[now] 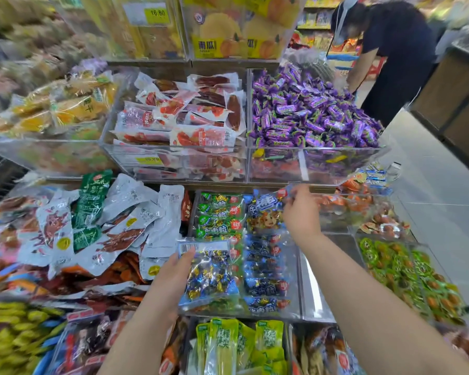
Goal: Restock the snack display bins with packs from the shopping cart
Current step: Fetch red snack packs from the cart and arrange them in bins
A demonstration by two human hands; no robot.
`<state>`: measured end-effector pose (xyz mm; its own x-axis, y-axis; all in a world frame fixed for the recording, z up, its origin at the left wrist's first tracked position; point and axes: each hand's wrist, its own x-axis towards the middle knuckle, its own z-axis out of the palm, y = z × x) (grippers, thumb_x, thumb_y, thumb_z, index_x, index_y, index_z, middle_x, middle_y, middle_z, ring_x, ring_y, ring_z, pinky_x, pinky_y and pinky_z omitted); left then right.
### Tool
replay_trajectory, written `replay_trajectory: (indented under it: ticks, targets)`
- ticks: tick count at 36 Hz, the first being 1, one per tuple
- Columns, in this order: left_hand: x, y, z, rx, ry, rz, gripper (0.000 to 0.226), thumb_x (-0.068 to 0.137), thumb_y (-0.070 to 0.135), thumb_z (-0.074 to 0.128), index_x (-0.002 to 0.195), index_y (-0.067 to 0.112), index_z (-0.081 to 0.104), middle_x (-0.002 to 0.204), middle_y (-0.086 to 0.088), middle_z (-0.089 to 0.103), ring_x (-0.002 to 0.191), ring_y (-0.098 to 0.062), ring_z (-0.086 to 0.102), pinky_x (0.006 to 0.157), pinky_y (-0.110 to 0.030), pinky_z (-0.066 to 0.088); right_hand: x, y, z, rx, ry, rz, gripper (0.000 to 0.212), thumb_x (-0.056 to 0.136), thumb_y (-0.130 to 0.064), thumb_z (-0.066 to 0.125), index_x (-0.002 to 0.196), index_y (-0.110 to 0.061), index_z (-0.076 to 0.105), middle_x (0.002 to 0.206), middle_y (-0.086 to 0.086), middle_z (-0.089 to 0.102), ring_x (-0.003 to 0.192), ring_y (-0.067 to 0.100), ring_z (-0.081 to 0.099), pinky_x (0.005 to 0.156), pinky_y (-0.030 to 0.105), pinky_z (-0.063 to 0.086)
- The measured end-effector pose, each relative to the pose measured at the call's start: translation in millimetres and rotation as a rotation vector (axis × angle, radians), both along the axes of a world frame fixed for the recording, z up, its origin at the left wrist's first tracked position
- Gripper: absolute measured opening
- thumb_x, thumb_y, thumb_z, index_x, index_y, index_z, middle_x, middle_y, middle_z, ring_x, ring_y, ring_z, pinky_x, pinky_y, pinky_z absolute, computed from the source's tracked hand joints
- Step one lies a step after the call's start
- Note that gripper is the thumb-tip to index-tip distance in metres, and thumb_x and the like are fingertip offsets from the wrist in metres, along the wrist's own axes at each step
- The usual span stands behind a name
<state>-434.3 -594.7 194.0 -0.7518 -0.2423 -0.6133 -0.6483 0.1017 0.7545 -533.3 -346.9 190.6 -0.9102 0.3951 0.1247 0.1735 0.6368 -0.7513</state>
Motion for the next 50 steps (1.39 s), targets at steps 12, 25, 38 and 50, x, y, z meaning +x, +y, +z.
replay_trajectory:
  ticks: [12, 25, 38, 50]
  targets:
    - [2, -6, -1, 0.055, -0.003, 0.007, 0.073, 0.093, 0.056, 0.048, 0.153, 0.027, 0.020, 0.160, 0.008, 0.015, 0.146, -0.022, 0.019, 0.114, -0.052, 0.020, -11, -12, -31, 0.866, -0.252, 0.348, 0.085, 0.082, -0.003, 0.054, 0.151, -0.013, 0.004, 0.156, 0.019, -0.009, 0.143, 0.038, -0.010, 0.116, 0.048, -0.003]
    - [0, -6, 2, 0.100, 0.060, 0.003, 0.071, 0.092, 0.053, 0.050, 0.152, 0.026, 0.024, 0.159, 0.008, 0.019, 0.144, -0.021, 0.023, 0.114, -0.047, 0.021, -30, -18, -55, 1.119, -0.331, 0.476, 0.088, 0.092, -0.016, 0.040, 0.133, -0.011, -0.038, 0.158, 0.008, -0.006, 0.145, 0.030, -0.010, 0.113, 0.050, -0.010]
    - [-7, -12, 0, 0.356, 0.028, 0.080, 0.045, 0.100, 0.032, 0.047, 0.142, 0.015, 0.044, 0.147, -0.006, 0.045, 0.132, -0.018, 0.045, 0.115, -0.044, 0.027, -29, -21, -57, 1.176, -0.540, 0.538, 0.080, 0.097, -0.027, 0.032, 0.128, -0.015, -0.041, 0.152, 0.013, -0.031, 0.135, 0.038, -0.034, 0.107, 0.056, -0.020]
    - [-6, 15, 20, 0.603, 0.134, 0.204, 0.007, 0.098, 0.007, 0.045, 0.100, 0.002, 0.049, 0.070, -0.010, 0.058, 0.044, -0.014, 0.056, 0.043, -0.023, 0.049, 82, -42, 24, 0.233, 0.123, 0.961, 0.056, 0.087, -0.031, 0.057, 0.138, -0.013, 0.046, 0.142, 0.004, 0.043, 0.134, 0.013, 0.034, 0.114, 0.026, 0.023]
